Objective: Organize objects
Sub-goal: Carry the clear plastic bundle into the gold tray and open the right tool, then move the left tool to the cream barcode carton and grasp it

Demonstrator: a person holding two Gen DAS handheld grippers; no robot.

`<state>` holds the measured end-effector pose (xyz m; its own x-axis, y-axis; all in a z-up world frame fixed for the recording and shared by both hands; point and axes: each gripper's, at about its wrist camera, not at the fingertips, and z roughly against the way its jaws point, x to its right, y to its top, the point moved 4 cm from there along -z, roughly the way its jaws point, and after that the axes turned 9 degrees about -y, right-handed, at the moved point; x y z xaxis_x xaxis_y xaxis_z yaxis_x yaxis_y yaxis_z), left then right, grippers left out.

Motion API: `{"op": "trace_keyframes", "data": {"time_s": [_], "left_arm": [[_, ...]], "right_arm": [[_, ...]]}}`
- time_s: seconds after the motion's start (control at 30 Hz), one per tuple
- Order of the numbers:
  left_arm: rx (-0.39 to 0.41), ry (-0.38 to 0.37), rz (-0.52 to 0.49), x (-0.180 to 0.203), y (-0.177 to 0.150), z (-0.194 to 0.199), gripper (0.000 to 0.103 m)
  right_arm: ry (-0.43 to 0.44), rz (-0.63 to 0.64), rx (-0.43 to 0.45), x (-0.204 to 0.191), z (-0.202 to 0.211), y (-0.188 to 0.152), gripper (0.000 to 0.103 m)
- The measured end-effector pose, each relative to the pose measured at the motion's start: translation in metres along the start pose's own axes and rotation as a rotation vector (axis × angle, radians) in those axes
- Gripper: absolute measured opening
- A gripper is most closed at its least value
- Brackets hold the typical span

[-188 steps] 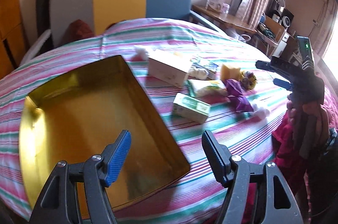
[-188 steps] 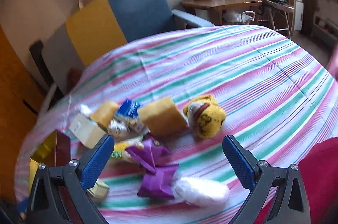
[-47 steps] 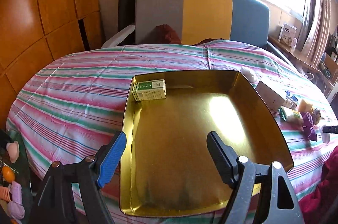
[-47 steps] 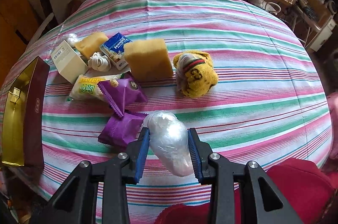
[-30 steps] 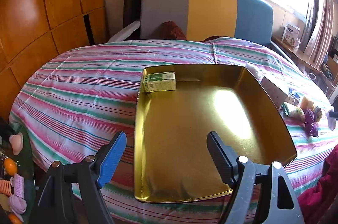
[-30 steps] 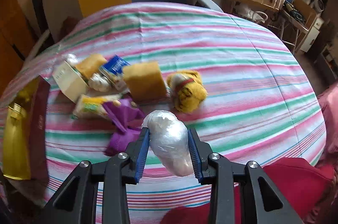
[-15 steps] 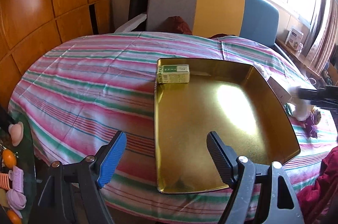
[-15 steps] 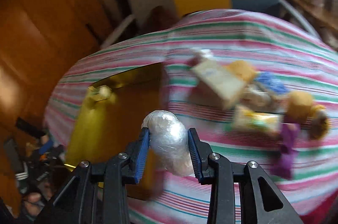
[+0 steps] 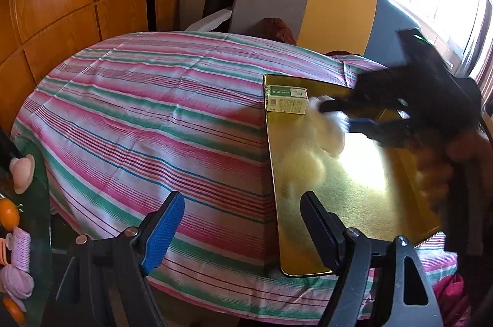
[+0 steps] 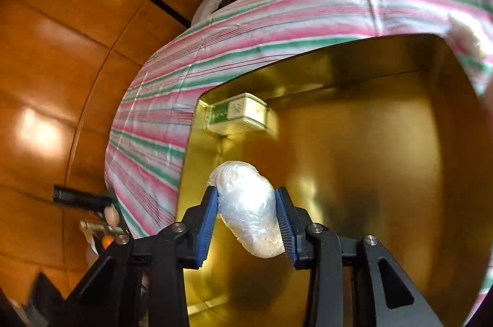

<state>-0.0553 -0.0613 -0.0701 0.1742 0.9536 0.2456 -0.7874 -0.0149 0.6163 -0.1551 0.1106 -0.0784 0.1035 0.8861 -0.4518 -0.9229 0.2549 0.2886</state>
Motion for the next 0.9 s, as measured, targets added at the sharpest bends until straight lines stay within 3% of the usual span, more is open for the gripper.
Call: {"op": "trace_keyframes", "data": {"time_s": [0.1, 0.2, 0.27, 0.4, 0.53, 0.9], "left_arm": [[-0.012, -0.002, 0.020, -0.006, -0.001, -0.003, 0.078], [-0.011, 0.000, 0.036, -0.011, 0.000, -0.003, 0.079], [-0.006, 0.000, 0.038, -0.011, 0.001, -0.002, 0.079], [-0.008, -0.018, 0.044, -0.011, 0.000, -0.003, 0.079], [-0.016, -0.044, 0.057, -0.007, -0.001, -0.003, 0.079], [-0.033, -0.095, -0.007, 0.030, 0.001, -0.002, 0.079]], "right_arm": [[0.057, -0.088, -0.023, -0.011, -0.020, 0.012, 0.042], [0.103, -0.131, -0.033, -0.025, -0.035, 0.019, 0.060], [0.136, -0.143, -0.029, -0.029, -0.036, 0.020, 0.085], [0.107, -0.062, 0.021, -0.028, -0.023, 0.014, 0.085], [0.078, 0.044, 0.088, -0.018, 0.002, 0.000, 0.103], [-0.069, 0.182, 0.245, 0.041, 0.080, -0.019, 0.103]]}}
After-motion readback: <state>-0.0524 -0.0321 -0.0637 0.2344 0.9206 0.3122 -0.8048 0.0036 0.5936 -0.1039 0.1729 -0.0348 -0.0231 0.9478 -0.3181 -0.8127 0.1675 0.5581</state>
